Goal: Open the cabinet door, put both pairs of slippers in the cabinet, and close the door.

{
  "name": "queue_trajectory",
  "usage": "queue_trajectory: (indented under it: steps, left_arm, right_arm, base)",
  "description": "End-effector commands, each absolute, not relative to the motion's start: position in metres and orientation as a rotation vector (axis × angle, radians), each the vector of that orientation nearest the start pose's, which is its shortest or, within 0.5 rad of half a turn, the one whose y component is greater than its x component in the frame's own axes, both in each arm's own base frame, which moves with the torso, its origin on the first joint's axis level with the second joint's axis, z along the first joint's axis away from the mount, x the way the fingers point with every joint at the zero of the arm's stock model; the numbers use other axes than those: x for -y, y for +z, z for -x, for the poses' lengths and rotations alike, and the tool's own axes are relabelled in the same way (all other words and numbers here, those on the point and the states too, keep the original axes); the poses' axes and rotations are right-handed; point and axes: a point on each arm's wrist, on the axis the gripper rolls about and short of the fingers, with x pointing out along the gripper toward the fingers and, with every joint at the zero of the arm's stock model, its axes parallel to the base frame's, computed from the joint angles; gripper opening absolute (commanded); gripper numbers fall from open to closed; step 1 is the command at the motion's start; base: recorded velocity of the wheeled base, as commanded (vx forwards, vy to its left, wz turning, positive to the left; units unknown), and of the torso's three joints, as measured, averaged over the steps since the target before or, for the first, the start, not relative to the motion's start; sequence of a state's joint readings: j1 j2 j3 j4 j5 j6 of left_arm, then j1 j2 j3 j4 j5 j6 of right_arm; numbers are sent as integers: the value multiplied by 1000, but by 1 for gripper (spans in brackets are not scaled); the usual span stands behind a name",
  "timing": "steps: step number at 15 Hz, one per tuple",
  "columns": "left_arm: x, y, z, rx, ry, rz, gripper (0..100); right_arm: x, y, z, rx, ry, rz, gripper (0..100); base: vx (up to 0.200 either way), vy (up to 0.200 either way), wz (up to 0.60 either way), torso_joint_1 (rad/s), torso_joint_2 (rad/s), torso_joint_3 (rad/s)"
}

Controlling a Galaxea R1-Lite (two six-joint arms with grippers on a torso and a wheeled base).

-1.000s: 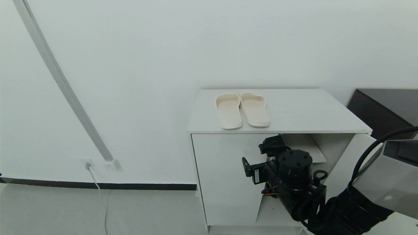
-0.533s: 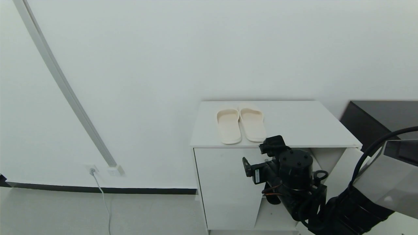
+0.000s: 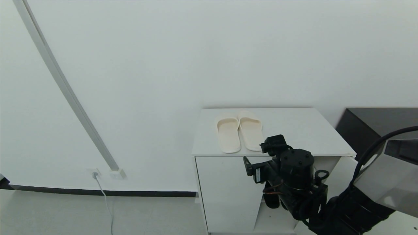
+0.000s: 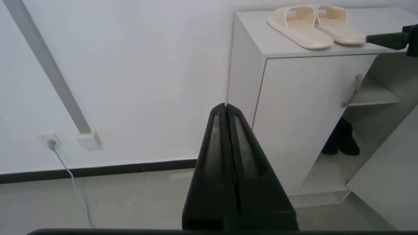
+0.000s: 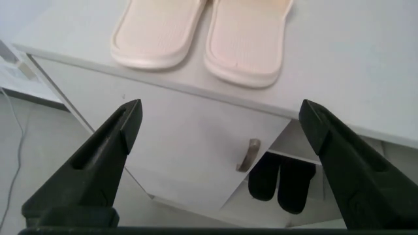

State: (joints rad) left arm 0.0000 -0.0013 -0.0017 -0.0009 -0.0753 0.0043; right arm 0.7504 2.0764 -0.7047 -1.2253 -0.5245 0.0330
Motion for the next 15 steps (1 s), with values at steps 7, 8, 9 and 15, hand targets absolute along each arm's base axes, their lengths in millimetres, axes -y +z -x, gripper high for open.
queue_trajectory:
  steps: [7, 8, 9, 15]
  left_arm:
    - [2, 76, 23, 2, -75, -5, 0]
    - [2, 76, 23, 2, -75, -5, 0]
    - [2, 76, 23, 2, -75, -5, 0]
    - [2, 76, 23, 2, -75, -5, 0]
  right_arm:
    - [-258, 110, -278, -131, 249, 18, 100]
    - [-267, 119, -280, -151, 254, 10, 100]
    - [-275, 129, -282, -162, 249, -3, 100]
    - [-292, 138, -292, -169, 128, -71, 100]
  base:
    - [0, 0, 0, 17, -35, -18]
    - [0, 0, 0, 0, 0, 0]
    - [0, 0, 0, 0, 0, 0]
    - [0, 0, 0, 0, 0, 0]
